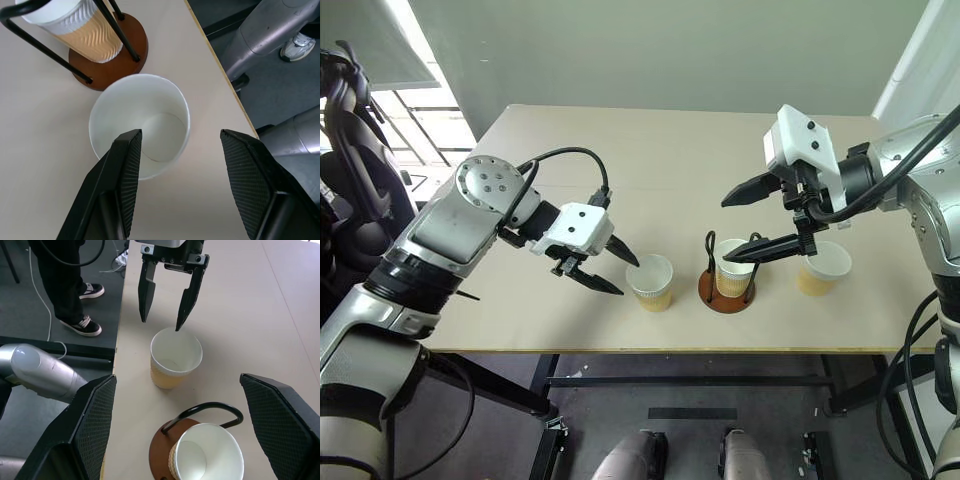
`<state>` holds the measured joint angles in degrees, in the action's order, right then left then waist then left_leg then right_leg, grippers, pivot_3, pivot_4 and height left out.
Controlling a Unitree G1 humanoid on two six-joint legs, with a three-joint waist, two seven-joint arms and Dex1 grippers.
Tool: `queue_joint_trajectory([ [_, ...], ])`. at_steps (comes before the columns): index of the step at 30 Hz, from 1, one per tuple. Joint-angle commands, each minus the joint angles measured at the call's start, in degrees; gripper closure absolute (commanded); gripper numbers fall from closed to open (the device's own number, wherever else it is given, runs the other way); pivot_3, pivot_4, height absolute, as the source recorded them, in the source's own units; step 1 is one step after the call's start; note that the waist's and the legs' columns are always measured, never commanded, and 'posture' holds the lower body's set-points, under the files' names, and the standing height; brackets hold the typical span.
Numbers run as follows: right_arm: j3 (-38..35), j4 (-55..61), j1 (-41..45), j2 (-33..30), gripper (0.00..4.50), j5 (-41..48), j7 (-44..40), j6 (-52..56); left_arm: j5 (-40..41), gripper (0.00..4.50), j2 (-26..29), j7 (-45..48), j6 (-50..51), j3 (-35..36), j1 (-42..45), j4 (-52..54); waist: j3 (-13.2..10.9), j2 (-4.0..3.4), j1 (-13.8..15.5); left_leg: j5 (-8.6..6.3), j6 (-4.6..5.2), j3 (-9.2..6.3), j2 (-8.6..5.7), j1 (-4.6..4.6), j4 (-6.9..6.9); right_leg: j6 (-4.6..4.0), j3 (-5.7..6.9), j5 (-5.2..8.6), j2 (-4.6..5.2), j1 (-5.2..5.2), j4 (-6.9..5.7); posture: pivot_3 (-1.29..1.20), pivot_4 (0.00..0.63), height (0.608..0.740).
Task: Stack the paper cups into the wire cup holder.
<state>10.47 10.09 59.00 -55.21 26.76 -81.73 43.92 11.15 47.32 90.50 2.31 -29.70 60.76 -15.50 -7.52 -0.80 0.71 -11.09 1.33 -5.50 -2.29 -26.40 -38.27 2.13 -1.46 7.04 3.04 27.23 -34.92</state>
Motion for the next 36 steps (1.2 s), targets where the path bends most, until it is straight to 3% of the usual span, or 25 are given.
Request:
queue_joint_trajectory([
  [1,-2.4,1.7,0.2,-0.6,0.5,0.7,0.5,-0.6,-1.3,1.85,-0.5,2.0,-2.7,1.4,0.1,-0.4,0.0,0.0,0.0,0.0,0.0,0.0,0.0,0.0,0.0,0.0,0.0,0.0,0.0,0.01,0.0,0.0,0.15,0.74],
  [10,-2.3,1.6,-0.2,-0.8,0.5,0.5,0.4,-1.0,-3.3,1.85,-2.1,2.0,-6.2,1.0,-1.6,-1.7,0.0,0.0,0.0,0.0,0.0,0.0,0.01,0.0,0.0,0.02,0.01,0.01,-0.01,0.0,-0.01,0.0,0.15,0.74],
  [17,-2.2,1.3,-1.3,-1.2,0.5,-0.2,0.5,-2.0,-8.9,1.85,-6.6,-0.2,-13.8,0.9,-3.0,-8.8,0.0,0.0,0.0,0.0,0.01,0.0,0.01,0.01,-0.01,0.02,0.0,0.01,0.0,-0.01,-0.02,0.0,0.15,0.74],
  [20,-2.3,1.1,-1.7,-1.5,0.5,-0.4,0.7,-1.9,-10.4,2.43,-8.9,-1.6,-16.6,1.6,-3.1,-12.1,0.0,0.0,0.0,0.0,0.01,0.0,0.01,0.0,-0.01,0.04,0.01,0.0,0.0,0.0,-0.02,0.0,0.15,0.74],
  [26,-3.0,-0.1,-3.0,-2.3,0.5,-0.8,1.2,-2.8,-10.3,4.47,-10.4,-1.1,-17.3,3.6,-2.3,-13.6,0.0,0.0,0.1,0.0,0.01,0.0,0.0,-0.01,-0.01,0.1,0.01,-0.03,0.0,-0.01,0.01,0.0,0.15,0.74],
  [36,-3.4,-7.7,-4.6,-4.4,0.5,-4.2,-1.6,-11.5,-5.1,4.47,-7.5,2.0,-9.2,4.8,1.3,-10.9,0.0,0.01,0.1,0.04,0.07,0.0,0.0,-0.03,-0.11,0.25,0.0,-0.13,0.0,-0.05,0.01,0.0,0.15,0.74],
])
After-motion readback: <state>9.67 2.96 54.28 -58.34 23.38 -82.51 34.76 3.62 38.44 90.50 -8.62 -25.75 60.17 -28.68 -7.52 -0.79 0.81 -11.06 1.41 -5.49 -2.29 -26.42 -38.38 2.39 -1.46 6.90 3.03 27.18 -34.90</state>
